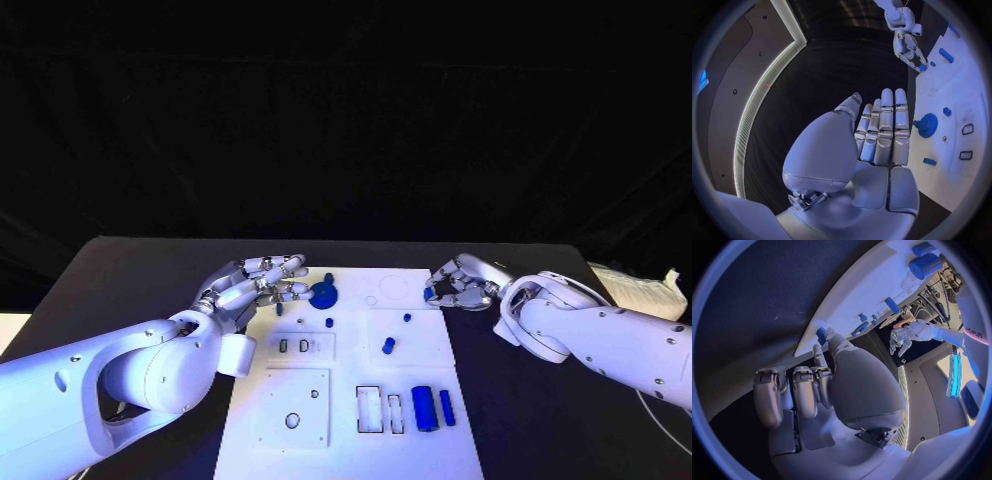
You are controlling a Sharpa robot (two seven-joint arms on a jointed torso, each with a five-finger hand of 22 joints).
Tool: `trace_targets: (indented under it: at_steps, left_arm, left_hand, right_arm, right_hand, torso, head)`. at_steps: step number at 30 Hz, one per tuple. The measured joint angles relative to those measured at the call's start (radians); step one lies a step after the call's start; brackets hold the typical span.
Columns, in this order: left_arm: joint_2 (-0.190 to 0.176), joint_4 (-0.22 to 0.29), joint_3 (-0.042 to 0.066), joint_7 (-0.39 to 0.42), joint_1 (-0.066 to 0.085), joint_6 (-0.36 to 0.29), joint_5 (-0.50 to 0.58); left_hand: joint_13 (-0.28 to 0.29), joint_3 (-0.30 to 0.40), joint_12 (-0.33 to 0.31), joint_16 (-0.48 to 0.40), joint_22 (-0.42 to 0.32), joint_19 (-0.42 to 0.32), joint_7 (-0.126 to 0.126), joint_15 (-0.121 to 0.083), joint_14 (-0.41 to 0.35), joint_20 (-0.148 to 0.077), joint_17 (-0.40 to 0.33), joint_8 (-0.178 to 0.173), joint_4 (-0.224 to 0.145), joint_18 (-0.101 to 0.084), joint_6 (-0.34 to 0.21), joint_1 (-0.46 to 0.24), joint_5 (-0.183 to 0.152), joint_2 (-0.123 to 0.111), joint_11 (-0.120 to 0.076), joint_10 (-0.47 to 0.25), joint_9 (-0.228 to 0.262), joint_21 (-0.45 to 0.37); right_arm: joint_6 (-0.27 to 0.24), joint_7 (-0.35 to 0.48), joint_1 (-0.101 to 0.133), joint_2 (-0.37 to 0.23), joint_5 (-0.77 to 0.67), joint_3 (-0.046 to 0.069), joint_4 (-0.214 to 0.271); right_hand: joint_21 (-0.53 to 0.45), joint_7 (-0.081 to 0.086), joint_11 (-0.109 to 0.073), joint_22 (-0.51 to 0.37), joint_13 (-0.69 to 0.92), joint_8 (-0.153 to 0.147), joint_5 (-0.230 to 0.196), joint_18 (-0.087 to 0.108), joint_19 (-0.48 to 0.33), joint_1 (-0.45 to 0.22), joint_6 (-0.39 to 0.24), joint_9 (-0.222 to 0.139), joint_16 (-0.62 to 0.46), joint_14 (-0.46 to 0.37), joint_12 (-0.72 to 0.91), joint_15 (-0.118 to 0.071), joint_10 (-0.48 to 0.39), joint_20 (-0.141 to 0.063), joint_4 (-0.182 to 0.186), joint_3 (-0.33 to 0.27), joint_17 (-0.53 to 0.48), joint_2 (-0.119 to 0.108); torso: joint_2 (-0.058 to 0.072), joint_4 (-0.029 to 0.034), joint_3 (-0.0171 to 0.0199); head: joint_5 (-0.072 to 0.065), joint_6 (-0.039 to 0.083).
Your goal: Assemble the parts on the task board
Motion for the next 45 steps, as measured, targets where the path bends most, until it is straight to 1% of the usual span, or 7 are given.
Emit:
trace_targets:
  at_steps: [3,27,30,32,37,42,45]
  left_arm:
    - [0.000,0.000,0.000,0.000,0.000,0.000,0.000]
    - [-0.001,0.001,0.000,-0.005,0.000,0.001,0.000]
    - [-0.001,0.001,0.000,-0.005,0.000,0.001,0.000]
    - [-0.001,0.001,0.000,-0.006,0.000,0.001,0.000]
    - [-0.001,0.001,0.000,-0.007,0.000,0.001,0.000]
    - [-0.001,0.001,0.000,-0.008,0.000,0.001,0.000]
    - [-0.001,0.001,0.000,-0.008,0.000,0.001,0.000]
  left_hand:
    - [0.000,0.000,0.000,0.000,0.000,0.000,0.000,0.000,0.000,0.000,0.000,0.000,0.000,0.000,0.000,0.000,0.000,0.000,0.000,0.000,0.000,0.000]
    - [0.000,0.000,0.000,-0.004,-0.001,0.000,0.004,0.000,0.000,0.000,0.001,-0.005,0.000,0.000,0.004,0.000,0.000,0.000,0.000,0.000,0.000,0.000]
    - [0.000,0.000,0.000,-0.004,-0.001,0.000,0.004,0.000,0.000,0.000,0.001,-0.005,0.000,0.000,0.004,0.000,0.000,0.000,0.000,0.000,0.000,0.000]
    - [0.000,0.000,0.000,-0.004,-0.001,0.000,0.004,0.000,0.000,0.000,0.001,-0.005,0.000,0.000,0.004,0.000,0.000,0.000,0.000,0.000,0.000,0.000]
    - [0.000,0.000,0.000,-0.004,-0.001,0.000,0.004,0.000,0.000,0.000,0.001,-0.005,0.000,0.000,0.004,0.000,0.000,0.000,0.000,0.000,0.000,0.000]
    - [0.000,0.000,0.000,-0.004,-0.001,0.000,0.004,0.000,0.000,0.000,0.001,-0.005,0.000,0.000,0.004,0.000,0.000,0.000,0.000,0.000,0.000,0.000]
    - [0.000,0.000,0.000,-0.004,-0.001,0.000,0.004,0.000,0.000,0.000,0.001,-0.005,0.000,0.000,0.004,0.000,0.000,0.000,0.000,0.000,0.000,0.000]
  right_arm:
    - [0.002,-0.001,0.000,0.003,-0.003,0.000,-0.002]
    - [0.012,-0.008,-0.002,0.019,-0.015,0.000,-0.014]
    - [0.012,-0.009,-0.002,0.021,-0.016,0.000,-0.015]
    - [0.012,-0.010,-0.002,0.022,-0.016,0.000,-0.016]
    - [0.009,-0.010,-0.002,0.025,-0.016,0.000,-0.018]
    - [-0.005,-0.010,-0.002,0.027,-0.016,0.000,-0.016]
    - [-0.018,-0.010,-0.002,0.027,-0.014,0.000,-0.011]
  right_hand:
    - [0.000,-0.003,-0.007,0.000,0.000,0.002,-0.009,0.000,0.000,0.004,0.010,0.000,0.000,0.000,0.003,0.000,0.001,0.000,-0.004,0.004,0.000,0.004]
    - [0.000,-0.006,-0.006,0.000,0.000,0.001,-0.018,0.000,-0.002,-0.002,0.024,0.001,0.000,0.004,0.008,-0.004,0.001,-0.003,-0.008,0.008,0.000,0.012]
    - [0.000,-0.011,-0.012,0.000,0.000,0.001,-0.018,0.000,0.000,0.001,0.035,0.000,0.000,0.000,0.013,-0.007,0.000,-0.007,-0.011,0.012,0.000,0.019]
    - [0.000,-0.015,-0.015,0.000,0.000,0.010,-0.018,0.000,0.000,-0.002,0.051,0.003,0.000,0.001,0.019,-0.008,0.000,-0.007,-0.015,0.015,0.000,0.022]
    - [0.005,-0.033,-0.034,0.000,0.000,0.024,-0.021,0.000,0.000,-0.009,0.096,0.007,0.000,0.002,0.026,-0.024,-0.001,-0.019,-0.020,0.020,0.000,0.032]
    - [0.005,-0.028,-0.051,0.000,0.000,0.039,-0.024,0.000,-0.002,-0.018,0.106,0.011,0.000,0.001,0.040,-0.038,-0.001,-0.031,-0.022,0.019,0.000,0.041]
    - [0.008,-0.028,-0.053,0.000,0.000,0.040,-0.025,0.000,0.002,-0.021,0.106,0.011,0.000,0.002,0.040,-0.041,0.001,-0.035,-0.022,0.019,-0.001,0.046]
  torso:
    - [0.000,-0.0005,0.0002]
    - [0.000,0.0000,0.0023]
    - [0.000,0.0001,0.0023]
    - [0.000,0.0001,0.0022]
    - [0.000,-0.0002,0.0022]
    - [0.000,0.0000,0.0024]
    - [0.000,0.0001,0.0025]
  head:
    - [0.000,-0.001]
    - [0.001,-0.002]
    - [0.001,-0.003]
    - [0.001,-0.003]
    - [0.002,-0.003]
    - [0.003,-0.004]
    - [0.003,-0.004]
